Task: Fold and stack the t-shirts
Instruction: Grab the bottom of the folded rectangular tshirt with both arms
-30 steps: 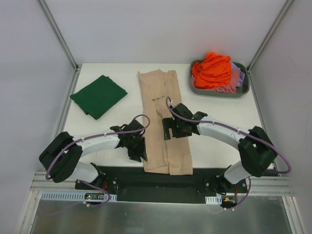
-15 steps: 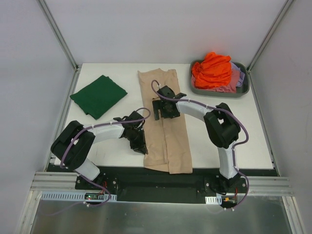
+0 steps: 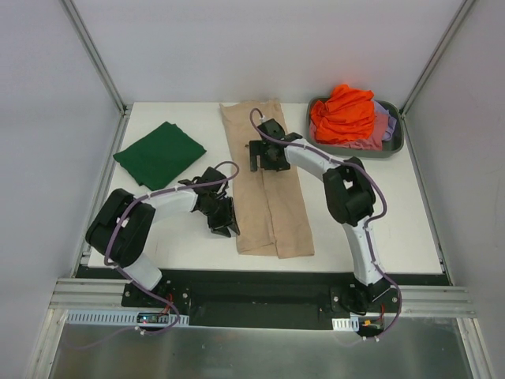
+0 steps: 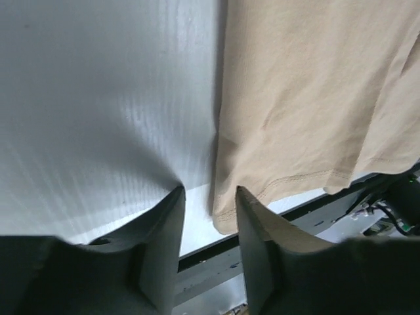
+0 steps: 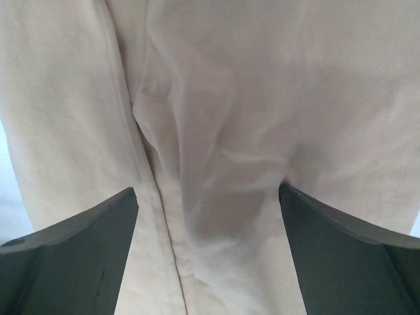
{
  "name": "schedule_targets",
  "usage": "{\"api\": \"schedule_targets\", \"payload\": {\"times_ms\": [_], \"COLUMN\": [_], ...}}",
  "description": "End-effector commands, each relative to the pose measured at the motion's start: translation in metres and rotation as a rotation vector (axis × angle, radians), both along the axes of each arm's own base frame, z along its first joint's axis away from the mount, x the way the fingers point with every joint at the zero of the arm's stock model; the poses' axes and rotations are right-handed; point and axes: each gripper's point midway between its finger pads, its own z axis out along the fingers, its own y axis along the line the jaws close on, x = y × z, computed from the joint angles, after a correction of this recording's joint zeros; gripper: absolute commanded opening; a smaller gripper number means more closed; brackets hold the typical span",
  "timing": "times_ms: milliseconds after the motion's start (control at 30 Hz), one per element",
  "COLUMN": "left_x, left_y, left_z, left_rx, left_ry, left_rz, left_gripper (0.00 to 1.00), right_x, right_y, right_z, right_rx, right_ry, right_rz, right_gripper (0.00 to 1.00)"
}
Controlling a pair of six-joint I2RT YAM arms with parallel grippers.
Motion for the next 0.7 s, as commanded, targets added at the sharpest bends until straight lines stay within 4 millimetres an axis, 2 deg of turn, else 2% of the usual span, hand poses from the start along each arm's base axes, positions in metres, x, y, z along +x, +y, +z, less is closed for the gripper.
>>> {"api": "schedule_targets", "payload": {"times_ms": [0,67,100,133,167,200,233,267,333,400,467,567,667], "left_x": [-0.012,-0.019,-0.024,-0.027,-0.032,-0.036,-0.039,-0.043,-0.051,-0.056,-0.061,-0.064,-0.064], "left_y": [0.023,0.019,0.017,0.014,0.011,0.009,0.007,0.007,0.006,0.006,0.002,-0.009,-0.013], "left_z": [-0.004,0.005,0.009,0.013,0.016,0.019,0.021,0.02,0.016,0.01,0.004,0.001,-0.003], "left_rx": [0.079,0.059,0.051,0.04,0.033,0.032,0.031,0.034,0.038,0.052,0.057,0.039,0.047], "left_ry": [-0.029,-0.053,-0.062,-0.08,-0.088,-0.105,-0.115,-0.118,-0.115,-0.113,-0.097,-0.079,-0.069], "left_rz": [-0.004,-0.005,-0.01,-0.014,-0.02,-0.023,-0.016,-0.012,-0.014,-0.013,-0.021,-0.047,-0.055], "left_gripper": [0.41,0.5,0.53,0.55,0.57,0.61,0.63,0.64,0.66,0.67,0.66,0.65,0.59], "right_x": [-0.011,-0.023,-0.036,-0.046,-0.056,-0.069,-0.084,-0.097,-0.122,-0.147,-0.172,-0.207,-0.234], "right_y": [0.002,-0.007,-0.016,-0.024,-0.031,-0.043,-0.054,-0.064,-0.088,-0.122,-0.143,-0.154,-0.15], "right_z": [0.074,0.105,0.108,0.12,0.134,0.135,0.151,0.157,0.149,0.124,0.102,0.08,0.072], "right_rx": [0.088,0.115,0.118,0.131,0.15,0.151,0.182,0.202,0.2,0.162,0.157,0.212,0.303], "right_ry": [-0.091,-0.153,-0.159,-0.188,-0.222,-0.227,-0.268,-0.288,-0.3,-0.272,-0.232,-0.178,-0.146], "right_rz": [0.044,0.049,0.054,0.055,0.053,0.044,0.029,0.018,-0.025,-0.128,-0.158,-0.16,-0.12], "right_gripper": [0.91,0.93,0.97,0.99,1.0,0.99,0.96,0.96,0.96,0.96,0.96,0.96,0.96]}}
